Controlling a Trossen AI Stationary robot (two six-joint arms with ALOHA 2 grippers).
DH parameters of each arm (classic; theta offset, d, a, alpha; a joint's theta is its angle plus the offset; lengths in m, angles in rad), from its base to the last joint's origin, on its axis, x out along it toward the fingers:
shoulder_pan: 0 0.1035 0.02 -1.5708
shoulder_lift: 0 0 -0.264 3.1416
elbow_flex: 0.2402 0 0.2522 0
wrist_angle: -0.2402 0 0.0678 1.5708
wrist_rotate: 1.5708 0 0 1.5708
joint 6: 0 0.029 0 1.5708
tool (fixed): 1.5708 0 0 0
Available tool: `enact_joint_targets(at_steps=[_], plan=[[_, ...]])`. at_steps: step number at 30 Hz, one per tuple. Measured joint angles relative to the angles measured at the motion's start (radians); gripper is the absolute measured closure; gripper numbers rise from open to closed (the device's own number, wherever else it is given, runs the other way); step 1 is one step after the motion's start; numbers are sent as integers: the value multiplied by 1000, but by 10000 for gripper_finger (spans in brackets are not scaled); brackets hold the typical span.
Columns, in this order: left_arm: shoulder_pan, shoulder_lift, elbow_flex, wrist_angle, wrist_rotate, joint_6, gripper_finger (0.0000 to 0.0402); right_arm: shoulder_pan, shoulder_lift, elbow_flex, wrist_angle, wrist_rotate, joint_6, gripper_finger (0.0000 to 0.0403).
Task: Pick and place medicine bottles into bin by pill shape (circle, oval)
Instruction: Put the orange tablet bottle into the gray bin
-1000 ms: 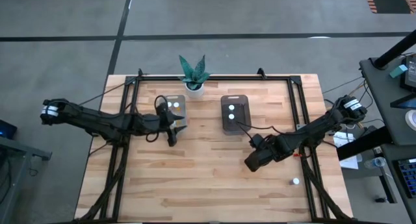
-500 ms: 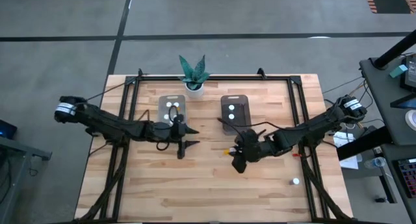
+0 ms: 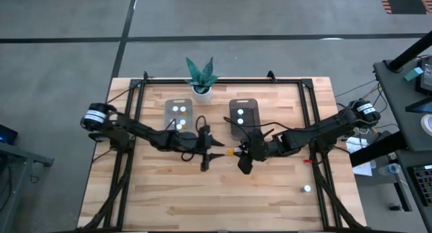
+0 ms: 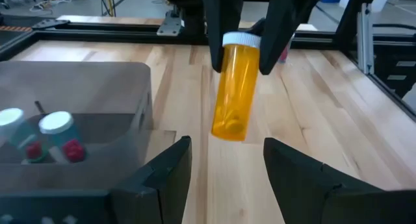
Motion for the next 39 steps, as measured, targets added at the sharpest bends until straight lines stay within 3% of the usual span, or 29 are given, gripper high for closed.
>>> enact_joint_targets(at_steps=[10, 18, 28, 31, 39], plan=[[0, 142, 148, 0, 21, 4, 226, 0, 0, 0, 0, -1, -10, 287], [0, 163, 169, 0, 32, 6, 229, 0, 0, -1, -4, -1, -10, 287], [0, 163, 164, 1, 32, 10, 321, 0, 0, -1, 21, 0, -27, 285], [0, 163, 164, 2, 32, 10, 334, 1, 0, -1, 24, 5, -36, 272], [-2, 163, 147, 63, 10, 30, 322, 2, -63, -1, 27, 8, -70, 202]])
